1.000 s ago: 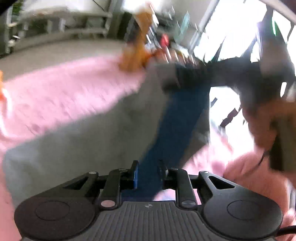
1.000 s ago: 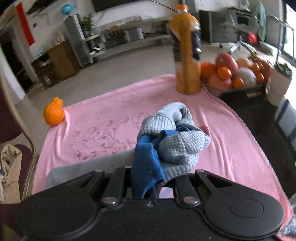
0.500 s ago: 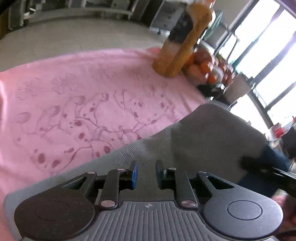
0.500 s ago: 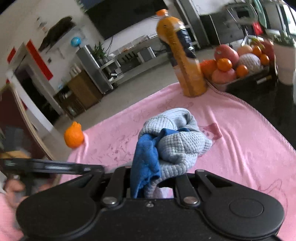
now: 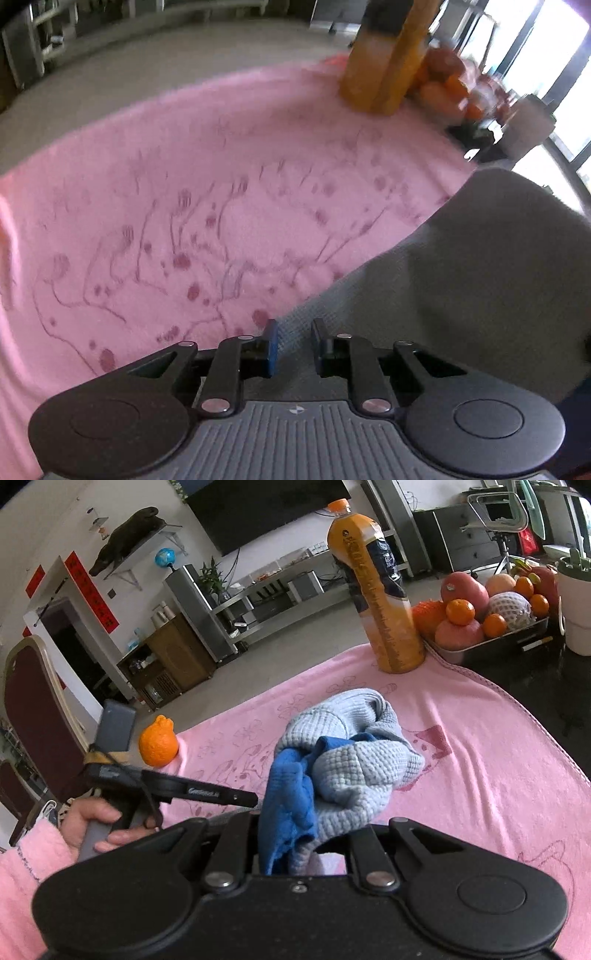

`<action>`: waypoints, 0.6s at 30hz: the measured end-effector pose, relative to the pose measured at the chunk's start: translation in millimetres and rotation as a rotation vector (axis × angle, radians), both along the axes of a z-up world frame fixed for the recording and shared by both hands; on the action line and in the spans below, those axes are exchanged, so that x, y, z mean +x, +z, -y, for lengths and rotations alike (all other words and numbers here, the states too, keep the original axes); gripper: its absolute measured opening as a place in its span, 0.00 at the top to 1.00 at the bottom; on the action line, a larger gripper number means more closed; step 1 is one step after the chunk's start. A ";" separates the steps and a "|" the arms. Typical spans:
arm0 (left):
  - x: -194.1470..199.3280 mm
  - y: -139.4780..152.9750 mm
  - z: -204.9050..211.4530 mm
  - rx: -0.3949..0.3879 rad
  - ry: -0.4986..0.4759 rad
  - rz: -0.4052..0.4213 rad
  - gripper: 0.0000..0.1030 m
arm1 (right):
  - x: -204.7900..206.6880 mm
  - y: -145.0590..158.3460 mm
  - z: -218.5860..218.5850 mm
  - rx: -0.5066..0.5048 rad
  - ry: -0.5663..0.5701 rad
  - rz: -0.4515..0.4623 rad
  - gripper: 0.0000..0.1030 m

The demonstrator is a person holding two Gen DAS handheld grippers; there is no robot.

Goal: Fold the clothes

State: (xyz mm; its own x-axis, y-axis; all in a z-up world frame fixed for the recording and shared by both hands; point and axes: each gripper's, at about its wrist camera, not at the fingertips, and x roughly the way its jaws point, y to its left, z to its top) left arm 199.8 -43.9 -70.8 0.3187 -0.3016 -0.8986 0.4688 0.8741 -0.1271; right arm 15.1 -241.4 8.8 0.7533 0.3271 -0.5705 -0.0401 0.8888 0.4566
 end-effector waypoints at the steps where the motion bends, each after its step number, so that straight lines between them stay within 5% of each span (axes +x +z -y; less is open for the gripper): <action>1: 0.8 -3.3 1.0 0.005 0.009 0.007 0.81 | 0.1 0.0 -0.8 -0.003 0.000 0.001 0.88; 5: 6.2 0.8 -2.0 0.028 0.061 -0.009 0.71 | 0.8 -1.1 -1.2 -0.009 -0.003 0.001 0.89; 9: -18.6 21.2 -16.7 0.033 0.111 0.020 0.84 | 0.7 -1.5 -3.8 -0.018 -0.002 0.003 0.88; 14: -107.8 62.7 -67.1 -0.049 0.141 0.075 0.75 | -5.0 1.7 -18.3 -0.110 -0.007 0.040 0.89; 18: -172.6 77.6 -137.4 -0.138 0.301 0.115 0.73 | -10.7 6.4 -48.0 -0.283 -0.020 0.090 0.89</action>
State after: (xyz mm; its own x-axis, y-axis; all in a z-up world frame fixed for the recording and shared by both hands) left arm 27.2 93.5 6.8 0.5089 -0.2948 -0.8088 0.2110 0.9536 -0.2149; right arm 4.4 -193.5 15.1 0.8098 0.1488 -0.5676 -0.0503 0.9813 0.1856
